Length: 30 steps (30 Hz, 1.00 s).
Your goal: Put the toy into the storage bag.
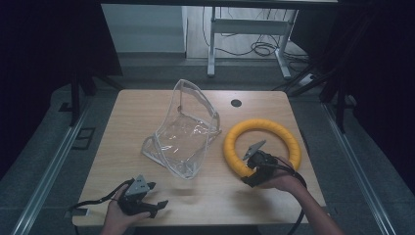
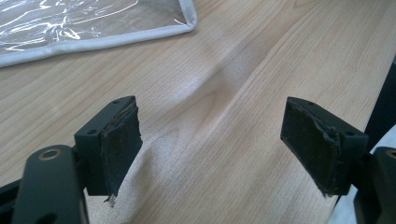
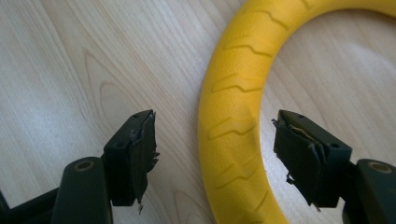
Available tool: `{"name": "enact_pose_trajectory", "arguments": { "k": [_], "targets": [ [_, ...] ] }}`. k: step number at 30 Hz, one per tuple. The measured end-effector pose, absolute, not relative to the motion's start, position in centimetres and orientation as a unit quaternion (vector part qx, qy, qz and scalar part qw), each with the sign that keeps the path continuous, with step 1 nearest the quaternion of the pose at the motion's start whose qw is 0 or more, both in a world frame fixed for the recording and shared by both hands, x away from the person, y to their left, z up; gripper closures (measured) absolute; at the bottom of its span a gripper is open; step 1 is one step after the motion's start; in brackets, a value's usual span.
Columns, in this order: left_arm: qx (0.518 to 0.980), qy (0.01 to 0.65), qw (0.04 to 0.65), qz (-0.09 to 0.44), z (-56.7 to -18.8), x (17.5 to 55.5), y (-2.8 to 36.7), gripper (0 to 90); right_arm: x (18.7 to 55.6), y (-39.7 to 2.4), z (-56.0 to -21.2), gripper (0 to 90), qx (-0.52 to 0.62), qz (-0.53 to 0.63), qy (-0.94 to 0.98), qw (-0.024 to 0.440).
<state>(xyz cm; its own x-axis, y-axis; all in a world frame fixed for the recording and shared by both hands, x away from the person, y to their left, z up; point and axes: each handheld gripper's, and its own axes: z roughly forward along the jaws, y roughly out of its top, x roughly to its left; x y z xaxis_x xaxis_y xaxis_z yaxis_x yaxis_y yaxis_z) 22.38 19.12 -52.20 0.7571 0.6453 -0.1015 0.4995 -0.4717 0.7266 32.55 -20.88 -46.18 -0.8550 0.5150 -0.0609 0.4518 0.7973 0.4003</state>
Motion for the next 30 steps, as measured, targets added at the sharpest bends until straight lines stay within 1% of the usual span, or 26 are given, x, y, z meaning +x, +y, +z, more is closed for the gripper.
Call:
{"name": "enact_pose_trajectory", "arguments": {
  "k": [4, 11, 17, 18, 21, 22, 24, 25, 26, 28, 30],
  "targets": [
    [0.853, 0.335, 0.388, 0.093, -52.2, 22.4, 19.1, 19.9, 32.8, -20.9, -46.5, 30.1, 0.252, 0.173, 0.949, 0.079],
    [0.855, 0.334, 0.387, 0.089, -52.4, 22.4, 19.0, 19.9, 33.5, -21.1, -48.1, 30.5, 0.245, 0.128, 0.959, 0.069],
    [0.855, 0.334, 0.387, 0.089, -52.4, 22.4, 19.0, 19.8, 34.0, -20.8, -49.3, 33.2, 0.237, 0.099, 0.964, 0.062],
    [0.856, 0.333, 0.386, 0.088, -52.4, 22.4, 19.0, 19.8, 34.2, -20.6, -49.6, 35.2, 0.236, 0.092, 0.966, 0.057],
    [0.856, 0.334, 0.384, 0.088, -52.5, 22.4, 18.9, 19.9, 34.3, -20.5, -49.8, 36.5, 0.227, 0.086, 0.969, 0.052],
    [0.856, 0.333, 0.385, 0.087, -52.5, 22.5, 18.9, 19.8, 34.5, -20.3, -50.0, 38.8, 0.220, 0.078, 0.971, 0.052],
    [0.856, 0.333, 0.385, 0.087, -52.5, 22.5, 18.9, 19.8, 34.5, -20.3, -50.0, 39.1, 0.221, 0.073, 0.971, 0.051],
    [0.856, 0.333, 0.385, 0.087, -52.5, 22.4, 18.9, 19.9, 34.8, -20.2, -50.0, 41.5, 0.221, 0.075, 0.971, 0.043],
    [0.856, 0.333, 0.385, 0.087, -52.5, 22.4, 18.9, 19.8, 34.8, -20.2, -50.0, 41.5, 0.221, 0.075, 0.971, 0.043],
    [0.856, 0.333, 0.385, 0.087, -52.5, 22.4, 18.9, 19.9, 35.1, -20.1, -50.0, 48.8, 0.218, 0.068, 0.973, 0.039],
    [0.856, 0.333, 0.385, 0.087, -52.5, 22.4, 18.9, 19.9, 35.4, -20.2, -49.9, 49.8, 0.219, 0.064, 0.973, 0.031]
  ]
}}
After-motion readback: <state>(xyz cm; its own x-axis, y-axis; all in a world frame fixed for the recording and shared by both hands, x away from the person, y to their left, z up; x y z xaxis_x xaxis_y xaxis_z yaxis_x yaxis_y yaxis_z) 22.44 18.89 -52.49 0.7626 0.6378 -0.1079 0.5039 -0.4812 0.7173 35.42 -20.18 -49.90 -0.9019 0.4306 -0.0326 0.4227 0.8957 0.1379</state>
